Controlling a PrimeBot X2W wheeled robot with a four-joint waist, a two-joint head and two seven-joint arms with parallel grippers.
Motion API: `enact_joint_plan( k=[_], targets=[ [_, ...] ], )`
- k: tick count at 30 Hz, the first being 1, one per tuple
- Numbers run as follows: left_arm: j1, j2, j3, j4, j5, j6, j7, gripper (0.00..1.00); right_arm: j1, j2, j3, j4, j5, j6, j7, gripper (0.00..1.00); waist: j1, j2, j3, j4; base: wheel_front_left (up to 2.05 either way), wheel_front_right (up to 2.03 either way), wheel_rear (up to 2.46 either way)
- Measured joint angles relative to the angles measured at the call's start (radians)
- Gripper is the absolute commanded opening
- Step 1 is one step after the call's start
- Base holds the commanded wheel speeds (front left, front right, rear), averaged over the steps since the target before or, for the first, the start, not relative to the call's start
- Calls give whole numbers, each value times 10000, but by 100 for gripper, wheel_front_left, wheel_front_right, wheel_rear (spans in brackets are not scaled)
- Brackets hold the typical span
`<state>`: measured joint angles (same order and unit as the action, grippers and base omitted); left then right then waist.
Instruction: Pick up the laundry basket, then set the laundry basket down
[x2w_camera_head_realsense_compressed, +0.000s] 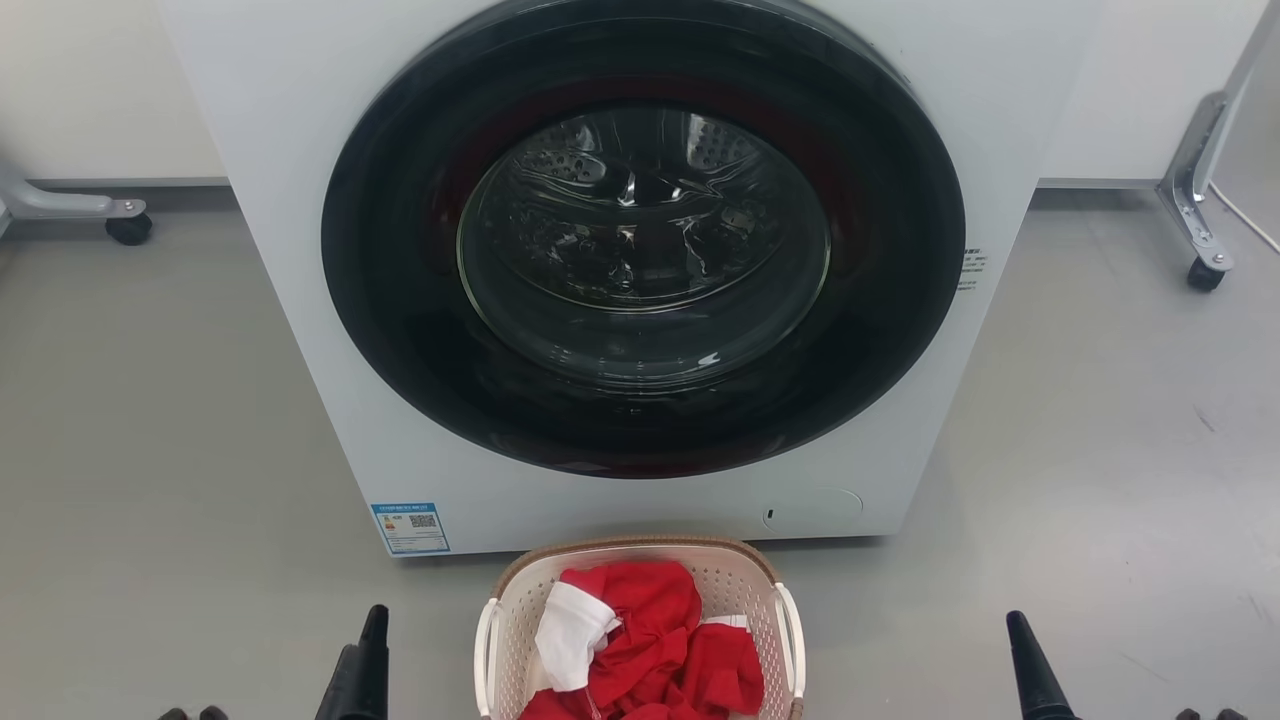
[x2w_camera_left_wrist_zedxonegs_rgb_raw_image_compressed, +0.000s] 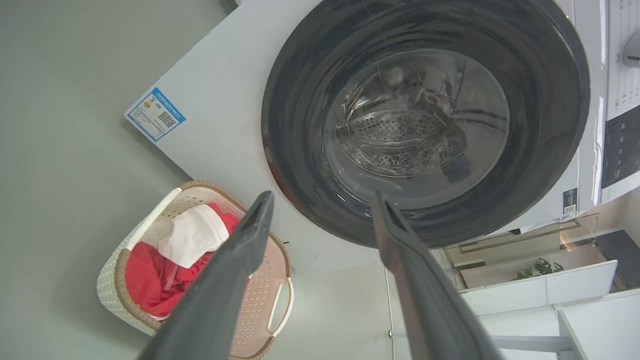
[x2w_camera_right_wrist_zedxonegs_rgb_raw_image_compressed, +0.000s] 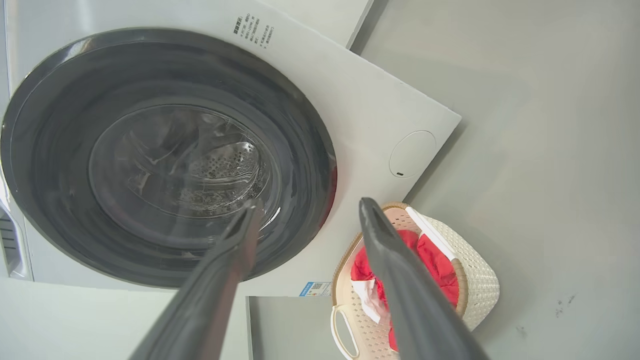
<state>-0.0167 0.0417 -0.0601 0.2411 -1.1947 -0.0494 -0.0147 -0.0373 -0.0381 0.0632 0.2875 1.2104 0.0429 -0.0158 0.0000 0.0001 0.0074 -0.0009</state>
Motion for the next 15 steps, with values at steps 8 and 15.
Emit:
enact_joint_plan(
  k=[8,15],
  targets=[
    [2,284,-585,-215,1910,259,-328,100,-1,-107,683,-104,-1553,-228,-316,100,0,0,19,-8,0,0,0],
    [20,468,-945,-276,3283,470,-594,100,-1,-150,1083,-157,-2594,-364,-577,100,0,0,25,-16,0,0,0]
  ],
)
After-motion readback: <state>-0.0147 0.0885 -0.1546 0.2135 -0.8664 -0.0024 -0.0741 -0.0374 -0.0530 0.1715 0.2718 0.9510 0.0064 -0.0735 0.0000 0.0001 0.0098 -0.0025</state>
